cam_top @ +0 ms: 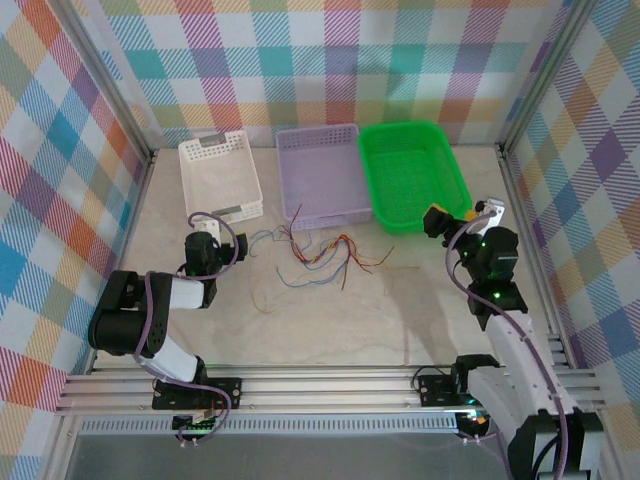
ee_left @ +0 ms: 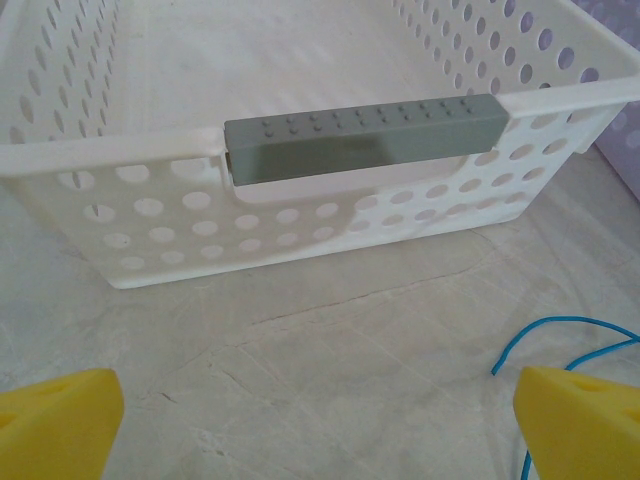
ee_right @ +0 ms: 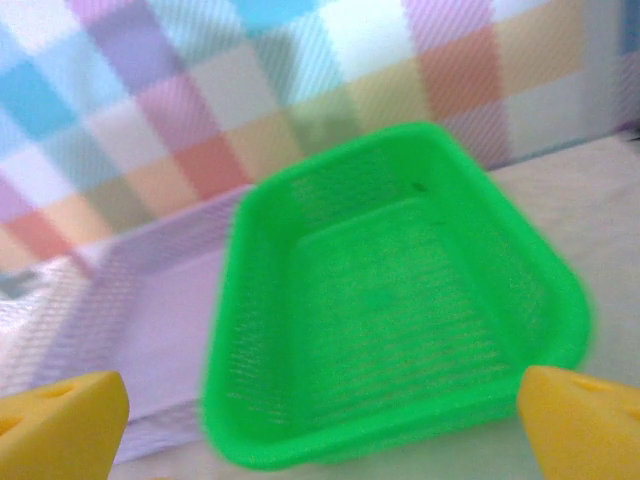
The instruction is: Untangle the cables
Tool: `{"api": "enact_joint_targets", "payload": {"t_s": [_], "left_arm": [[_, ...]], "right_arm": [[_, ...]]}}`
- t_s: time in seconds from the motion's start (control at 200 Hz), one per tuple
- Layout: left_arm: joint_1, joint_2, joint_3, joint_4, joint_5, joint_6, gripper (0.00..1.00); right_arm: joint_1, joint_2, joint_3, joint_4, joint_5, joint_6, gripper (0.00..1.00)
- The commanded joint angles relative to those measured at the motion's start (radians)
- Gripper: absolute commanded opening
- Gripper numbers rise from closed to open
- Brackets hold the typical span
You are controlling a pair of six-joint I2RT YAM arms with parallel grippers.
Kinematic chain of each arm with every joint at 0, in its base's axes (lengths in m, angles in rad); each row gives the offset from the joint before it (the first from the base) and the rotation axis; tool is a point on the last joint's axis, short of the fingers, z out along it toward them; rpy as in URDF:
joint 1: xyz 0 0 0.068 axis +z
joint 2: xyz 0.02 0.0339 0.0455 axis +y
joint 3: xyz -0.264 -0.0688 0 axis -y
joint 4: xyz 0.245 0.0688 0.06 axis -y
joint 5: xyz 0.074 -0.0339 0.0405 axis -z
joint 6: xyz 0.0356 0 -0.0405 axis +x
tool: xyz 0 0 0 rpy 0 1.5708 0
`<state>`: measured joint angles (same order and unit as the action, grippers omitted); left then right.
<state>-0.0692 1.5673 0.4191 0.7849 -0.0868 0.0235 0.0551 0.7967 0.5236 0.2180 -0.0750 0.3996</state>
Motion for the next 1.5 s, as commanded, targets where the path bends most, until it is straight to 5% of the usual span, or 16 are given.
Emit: {"api": "enact_joint_targets", "payload": {"t_s": [0.0,0.11,0.4,0.7,1.13,1.31,1.43,1.495], "left_arm": [[0.005,-0.003,0.005,0.013,0.015,0.01,1.0],[0.004,-0.003,0.006,0.013,0.015,0.009,1.0],[0.005,-0.002,0.005,0.013,0.014,0.01,1.0],[0.004,-0.007,0.005,0.017,0.004,0.008,1.0],[0.005,-0.371,0.113,-0.461,0.068,-0.061,1.0],[0.002,-0.592,0.115,-0.595,0.205,-0.191,1.0],[0.0,-0.759,0.148,-0.811,0.076,-0.408,1.0],[-0.001,-0.812,0.189,-0.908,0.105,-0.416,1.0]], "right_arm": [[0.006,-0.048,0.015,-0.088,-0.168,0.177,1.0],[0.015,-0.045,0.023,-0.102,-0.243,0.169,1.0],[0.147,-0.051,0.095,-0.402,-0.124,0.034,1.0],[0.29,-0.086,0.047,-0.466,-0.024,0.034,1.0],[0.321,-0.045,0.072,-0.456,-0.017,0.077,1.0],[0.329,0.01,0.099,-0.487,-0.014,0.083,1.0],[0.337,0.037,0.122,-0.507,-0.005,0.092,1.0],[0.342,0.042,0.131,-0.516,0.005,0.091,1.0]]}}
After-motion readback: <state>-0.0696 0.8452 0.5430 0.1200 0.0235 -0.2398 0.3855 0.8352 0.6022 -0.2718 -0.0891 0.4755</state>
